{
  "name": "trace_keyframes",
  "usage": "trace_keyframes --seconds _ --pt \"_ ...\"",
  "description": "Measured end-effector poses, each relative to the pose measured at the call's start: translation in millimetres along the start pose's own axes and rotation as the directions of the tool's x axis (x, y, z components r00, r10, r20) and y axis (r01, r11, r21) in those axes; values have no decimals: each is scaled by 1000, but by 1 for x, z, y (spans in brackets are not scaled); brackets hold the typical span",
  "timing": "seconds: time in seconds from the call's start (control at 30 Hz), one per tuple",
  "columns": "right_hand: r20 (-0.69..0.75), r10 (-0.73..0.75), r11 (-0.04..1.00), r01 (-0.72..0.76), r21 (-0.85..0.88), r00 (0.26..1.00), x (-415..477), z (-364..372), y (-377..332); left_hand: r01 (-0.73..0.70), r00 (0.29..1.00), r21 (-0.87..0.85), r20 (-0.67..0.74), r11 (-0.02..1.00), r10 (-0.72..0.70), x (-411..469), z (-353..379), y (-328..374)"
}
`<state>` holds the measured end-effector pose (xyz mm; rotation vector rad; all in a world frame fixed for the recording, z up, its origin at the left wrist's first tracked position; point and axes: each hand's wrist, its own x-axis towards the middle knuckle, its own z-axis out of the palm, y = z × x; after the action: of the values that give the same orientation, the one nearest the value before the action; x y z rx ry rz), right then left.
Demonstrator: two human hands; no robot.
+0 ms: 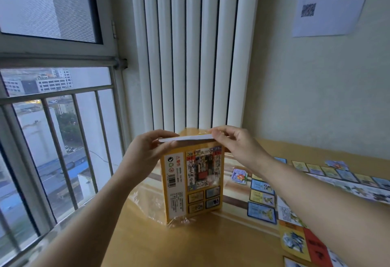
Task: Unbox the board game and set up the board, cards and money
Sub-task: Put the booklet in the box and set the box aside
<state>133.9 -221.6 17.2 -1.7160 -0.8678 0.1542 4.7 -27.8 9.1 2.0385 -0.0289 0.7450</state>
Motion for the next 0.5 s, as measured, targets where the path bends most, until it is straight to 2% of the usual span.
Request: trace_keyframes --seconds 0.23,0.5 --pt "-21 -43 996 41 -75 999 3 0 1 54 994 -126 -87 991 -65 -6 13 -1" --pt "64 -123 966 134 -223 990 1 -8 6 114 993 -293 13 949 -115 -3 12 -7"
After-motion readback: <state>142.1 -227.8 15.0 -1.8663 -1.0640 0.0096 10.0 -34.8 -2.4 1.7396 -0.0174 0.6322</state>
